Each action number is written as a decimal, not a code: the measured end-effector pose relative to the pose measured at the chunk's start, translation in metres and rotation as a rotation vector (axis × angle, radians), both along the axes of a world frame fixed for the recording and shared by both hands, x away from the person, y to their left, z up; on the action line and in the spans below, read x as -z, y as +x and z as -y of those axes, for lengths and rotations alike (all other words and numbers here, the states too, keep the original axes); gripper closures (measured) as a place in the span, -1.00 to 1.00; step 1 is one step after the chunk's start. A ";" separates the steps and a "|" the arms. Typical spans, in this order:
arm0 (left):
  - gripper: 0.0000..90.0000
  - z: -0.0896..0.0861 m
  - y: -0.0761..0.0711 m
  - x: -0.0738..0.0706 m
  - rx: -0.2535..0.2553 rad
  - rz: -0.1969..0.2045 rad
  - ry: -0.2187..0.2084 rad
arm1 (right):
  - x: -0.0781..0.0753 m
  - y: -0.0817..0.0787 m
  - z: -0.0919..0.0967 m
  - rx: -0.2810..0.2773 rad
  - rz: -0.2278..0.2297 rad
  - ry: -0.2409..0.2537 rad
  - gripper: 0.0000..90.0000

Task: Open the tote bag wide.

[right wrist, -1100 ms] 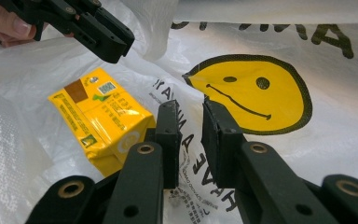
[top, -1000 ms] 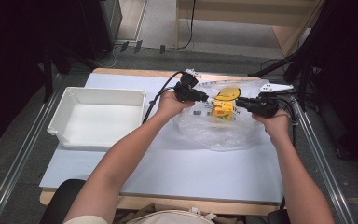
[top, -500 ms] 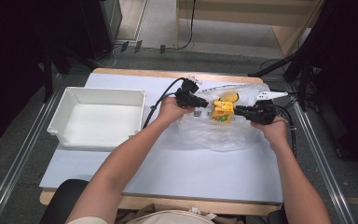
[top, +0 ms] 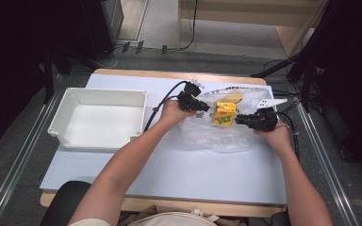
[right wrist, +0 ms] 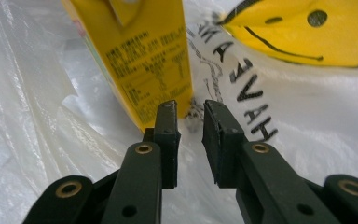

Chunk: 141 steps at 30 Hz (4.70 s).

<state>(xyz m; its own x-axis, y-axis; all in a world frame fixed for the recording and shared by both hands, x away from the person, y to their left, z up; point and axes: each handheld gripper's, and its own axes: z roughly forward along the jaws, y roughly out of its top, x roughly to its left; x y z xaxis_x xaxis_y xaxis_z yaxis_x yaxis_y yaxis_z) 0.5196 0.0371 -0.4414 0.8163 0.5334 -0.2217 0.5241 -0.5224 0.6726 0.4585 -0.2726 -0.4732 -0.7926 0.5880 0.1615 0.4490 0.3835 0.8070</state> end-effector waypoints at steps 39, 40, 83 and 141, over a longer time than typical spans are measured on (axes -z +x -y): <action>0.92 -0.045 0.021 0.024 -0.318 -0.029 0.051 | 0.018 -0.030 0.075 0.449 -0.079 -0.070 1.00; 0.93 -0.045 0.021 0.023 -0.322 -0.025 0.057 | 0.018 -0.031 0.077 0.454 -0.085 -0.063 1.00; 0.95 -0.044 0.021 0.010 -0.336 -0.023 0.071 | 0.005 -0.050 0.100 0.469 -0.075 -0.015 1.00; 0.84 0.008 -0.022 -0.075 -0.097 0.028 -0.007 | -0.052 -0.009 0.001 0.278 -0.009 -0.022 0.99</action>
<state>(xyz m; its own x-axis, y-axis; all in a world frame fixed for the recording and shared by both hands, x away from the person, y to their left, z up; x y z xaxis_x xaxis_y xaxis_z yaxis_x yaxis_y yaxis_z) 0.4977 0.0289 -0.3665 0.7670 0.6085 -0.2036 0.5530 -0.4658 0.6908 0.4498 -0.2741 -0.4207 -0.5991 0.7860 0.1522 0.5465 0.2625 0.7953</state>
